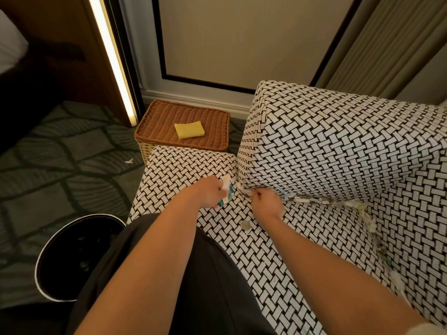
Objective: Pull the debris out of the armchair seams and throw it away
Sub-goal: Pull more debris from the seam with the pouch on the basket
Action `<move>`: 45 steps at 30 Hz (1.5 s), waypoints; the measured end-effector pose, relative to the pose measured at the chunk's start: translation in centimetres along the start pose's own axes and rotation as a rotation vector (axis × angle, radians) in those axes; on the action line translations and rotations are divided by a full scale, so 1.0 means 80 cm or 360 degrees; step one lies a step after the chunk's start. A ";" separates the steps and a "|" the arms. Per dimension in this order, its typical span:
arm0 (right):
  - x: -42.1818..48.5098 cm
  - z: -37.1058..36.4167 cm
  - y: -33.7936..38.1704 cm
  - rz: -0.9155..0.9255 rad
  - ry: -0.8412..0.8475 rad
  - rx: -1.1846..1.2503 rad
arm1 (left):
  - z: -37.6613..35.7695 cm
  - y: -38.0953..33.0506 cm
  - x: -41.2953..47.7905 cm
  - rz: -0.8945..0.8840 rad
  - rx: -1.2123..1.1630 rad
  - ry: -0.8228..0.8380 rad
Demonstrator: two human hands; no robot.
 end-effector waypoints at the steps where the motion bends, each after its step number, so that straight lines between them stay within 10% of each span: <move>1: -0.001 0.000 -0.001 0.0033 -0.0016 0.0064 | -0.001 0.001 0.001 0.0004 0.0000 0.0009; 11: -0.023 0.045 -0.002 0.0018 -0.0213 0.0957 | 0.007 -0.001 -0.002 0.0065 -0.0101 -0.0128; 27: -0.097 -0.018 0.237 0.0131 0.0660 0.1176 | 0.079 0.151 -0.131 0.0469 -0.0763 -0.0790; 45: -0.143 -0.336 0.335 -0.0268 0.1699 0.0204 | 0.005 0.425 -0.159 0.1233 -0.0647 -0.0301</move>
Point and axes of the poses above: each hand's wrist, its own x-axis towards the middle knuckle, its own z-axis out of the back of the hand, y = z × x, the point moved 7 cm from there along x, towards the middle knuckle, and after that the axes turned 14 degrees about x, right-handed, at the moved point
